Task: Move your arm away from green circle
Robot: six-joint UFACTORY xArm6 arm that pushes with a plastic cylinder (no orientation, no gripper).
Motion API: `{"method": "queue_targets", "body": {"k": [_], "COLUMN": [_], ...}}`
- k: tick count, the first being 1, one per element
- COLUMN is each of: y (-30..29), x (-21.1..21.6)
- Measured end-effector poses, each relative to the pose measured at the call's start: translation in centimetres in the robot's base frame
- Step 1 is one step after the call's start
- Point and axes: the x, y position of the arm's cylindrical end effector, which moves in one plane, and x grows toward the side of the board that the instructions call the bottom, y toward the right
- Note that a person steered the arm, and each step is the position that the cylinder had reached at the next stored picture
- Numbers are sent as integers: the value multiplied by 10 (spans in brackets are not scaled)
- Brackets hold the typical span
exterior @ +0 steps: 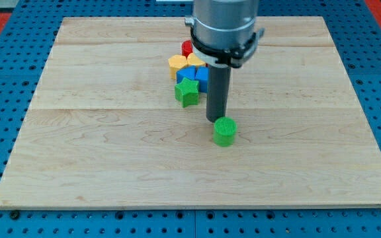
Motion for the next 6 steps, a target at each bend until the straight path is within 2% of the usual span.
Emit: {"method": "queue_targets", "body": {"k": [1, 2, 4, 5, 6], "y": [-25, -17, 85, 50, 89], "x": [3, 38, 42, 1, -61]}}
